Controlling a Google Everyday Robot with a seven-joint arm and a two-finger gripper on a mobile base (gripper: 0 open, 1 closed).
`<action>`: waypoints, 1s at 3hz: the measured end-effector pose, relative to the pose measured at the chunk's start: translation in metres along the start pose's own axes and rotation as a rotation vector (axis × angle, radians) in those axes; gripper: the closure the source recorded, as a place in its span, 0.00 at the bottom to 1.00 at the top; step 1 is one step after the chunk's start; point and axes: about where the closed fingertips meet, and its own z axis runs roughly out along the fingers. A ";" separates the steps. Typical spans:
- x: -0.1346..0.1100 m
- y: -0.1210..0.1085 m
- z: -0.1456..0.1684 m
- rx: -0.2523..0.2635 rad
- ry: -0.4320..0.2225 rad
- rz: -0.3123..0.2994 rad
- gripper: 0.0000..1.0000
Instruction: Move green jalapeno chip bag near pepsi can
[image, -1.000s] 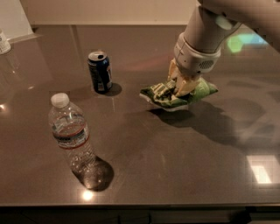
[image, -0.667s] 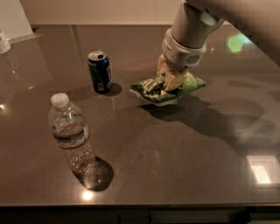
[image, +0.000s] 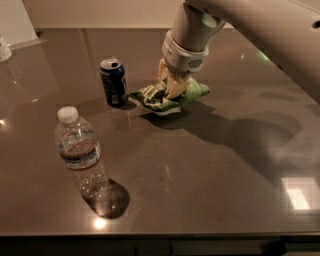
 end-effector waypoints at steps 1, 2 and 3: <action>-0.017 -0.012 0.012 -0.002 -0.028 -0.041 1.00; -0.030 -0.018 0.020 -0.011 -0.060 -0.072 0.82; -0.037 -0.023 0.025 -0.016 -0.080 -0.093 0.58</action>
Offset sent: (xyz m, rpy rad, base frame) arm 0.0061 0.0553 -0.0114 0.0575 0.0291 0.1334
